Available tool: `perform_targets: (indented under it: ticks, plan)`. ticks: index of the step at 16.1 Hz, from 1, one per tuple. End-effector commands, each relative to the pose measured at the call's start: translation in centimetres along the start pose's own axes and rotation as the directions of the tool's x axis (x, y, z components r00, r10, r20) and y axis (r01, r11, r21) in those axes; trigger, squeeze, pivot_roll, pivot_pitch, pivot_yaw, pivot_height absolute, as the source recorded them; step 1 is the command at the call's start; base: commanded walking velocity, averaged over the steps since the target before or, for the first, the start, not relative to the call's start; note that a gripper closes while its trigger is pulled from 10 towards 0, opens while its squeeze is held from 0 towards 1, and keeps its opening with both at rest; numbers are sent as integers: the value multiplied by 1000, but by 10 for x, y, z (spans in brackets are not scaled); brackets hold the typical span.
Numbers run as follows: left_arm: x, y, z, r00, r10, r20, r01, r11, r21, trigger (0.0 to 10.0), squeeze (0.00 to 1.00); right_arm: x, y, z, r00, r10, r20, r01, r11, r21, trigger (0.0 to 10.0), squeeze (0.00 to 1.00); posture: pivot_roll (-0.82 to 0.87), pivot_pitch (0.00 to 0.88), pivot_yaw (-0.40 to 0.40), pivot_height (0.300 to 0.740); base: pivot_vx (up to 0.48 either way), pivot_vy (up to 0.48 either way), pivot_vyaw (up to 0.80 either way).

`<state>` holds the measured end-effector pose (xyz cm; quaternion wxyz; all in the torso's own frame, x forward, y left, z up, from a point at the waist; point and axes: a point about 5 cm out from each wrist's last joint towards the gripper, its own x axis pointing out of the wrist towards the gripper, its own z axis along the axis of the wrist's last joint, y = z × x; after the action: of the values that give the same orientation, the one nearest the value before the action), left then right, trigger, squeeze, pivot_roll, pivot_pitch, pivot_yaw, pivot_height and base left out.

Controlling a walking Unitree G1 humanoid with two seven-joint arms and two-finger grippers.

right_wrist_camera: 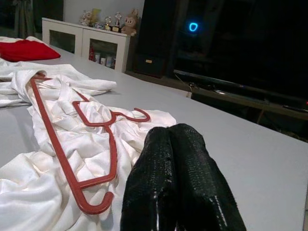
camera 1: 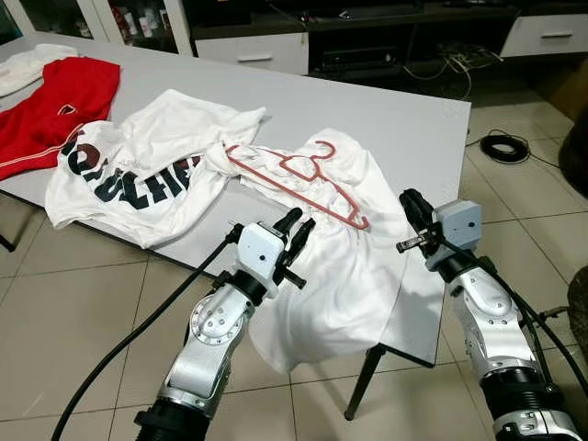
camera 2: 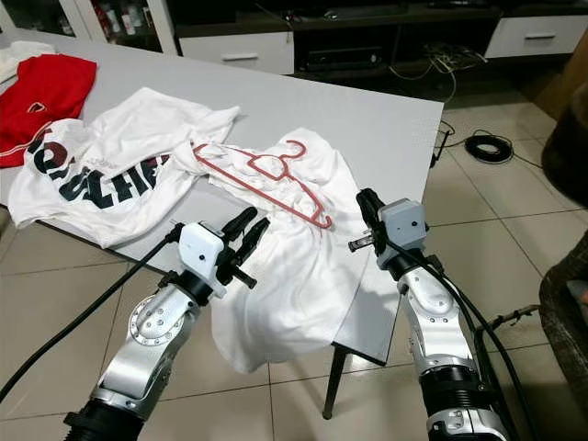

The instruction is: Hang hanger

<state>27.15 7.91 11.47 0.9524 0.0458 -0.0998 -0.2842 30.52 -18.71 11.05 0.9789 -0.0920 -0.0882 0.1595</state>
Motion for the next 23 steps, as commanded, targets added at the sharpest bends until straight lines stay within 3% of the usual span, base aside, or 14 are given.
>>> perform_targets:
  ticks: [1,9,23]
  plan:
    - [2,3,1,1000,14,2,-14,1000,12,10000,0,0,2,-2,1000,6,-8,-6,1000,4,10000,0,-69,0,56,736,386,0,0]
    - [2,3,0,1000,15,-4,-15,1000,15,10000,0,0,2,-2,1000,9,-9,-9,1000,-2,10000,0,-70,0,54,736,388,218,0]
    - [1,-1,0,1000,-7,-3,7,1000,11,10000,0,1,4,-5,999,17,-29,-17,1000,-6,10000,0,-69,0,51,736,0,0,0]
